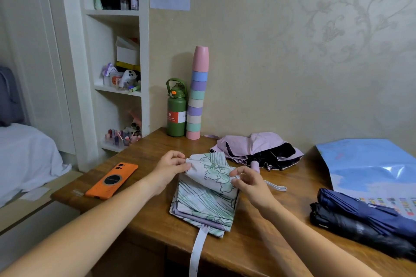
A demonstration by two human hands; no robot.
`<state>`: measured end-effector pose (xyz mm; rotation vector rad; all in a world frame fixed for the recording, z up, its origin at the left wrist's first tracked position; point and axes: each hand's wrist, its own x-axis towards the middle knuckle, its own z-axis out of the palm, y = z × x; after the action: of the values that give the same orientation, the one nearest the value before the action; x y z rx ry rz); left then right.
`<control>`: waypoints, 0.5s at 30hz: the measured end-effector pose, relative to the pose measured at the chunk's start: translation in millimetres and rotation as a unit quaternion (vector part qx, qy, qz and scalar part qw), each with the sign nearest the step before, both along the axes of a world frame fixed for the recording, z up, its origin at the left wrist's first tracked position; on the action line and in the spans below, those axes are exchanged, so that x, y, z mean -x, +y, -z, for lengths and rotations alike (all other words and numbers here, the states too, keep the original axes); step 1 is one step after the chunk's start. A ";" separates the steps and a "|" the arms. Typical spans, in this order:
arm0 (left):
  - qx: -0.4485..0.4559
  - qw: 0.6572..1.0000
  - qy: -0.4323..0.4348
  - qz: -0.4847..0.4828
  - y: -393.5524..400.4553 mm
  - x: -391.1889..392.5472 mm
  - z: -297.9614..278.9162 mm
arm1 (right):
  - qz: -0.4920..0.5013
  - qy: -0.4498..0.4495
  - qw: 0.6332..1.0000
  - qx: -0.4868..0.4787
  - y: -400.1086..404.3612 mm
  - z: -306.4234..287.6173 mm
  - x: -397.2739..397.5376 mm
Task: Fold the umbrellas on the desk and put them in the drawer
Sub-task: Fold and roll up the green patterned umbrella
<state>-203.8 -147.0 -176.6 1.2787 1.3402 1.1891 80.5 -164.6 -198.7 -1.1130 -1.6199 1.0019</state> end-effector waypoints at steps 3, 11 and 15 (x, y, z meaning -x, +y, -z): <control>-0.001 0.999 -0.030 0.033 -3.0 -2.1 -5.6 | -0.005 0.009 1.000 -0.001 -2.9 -3.9 0.5; 0.015 0.998 0.054 -0.003 -5.7 -4.0 -5.1 | 0.004 0.050 0.999 -0.004 0.4 -15.0 2.4; -0.030 0.999 -0.025 -0.019 -9.2 -9.1 -13.9 | 0.048 -0.059 0.995 -0.057 2.2 -10.3 5.3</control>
<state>-194.7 -156.2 -162.7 1.2618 1.3058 1.2887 75.2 -162.4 -188.4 -1.1777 -1.6786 0.7840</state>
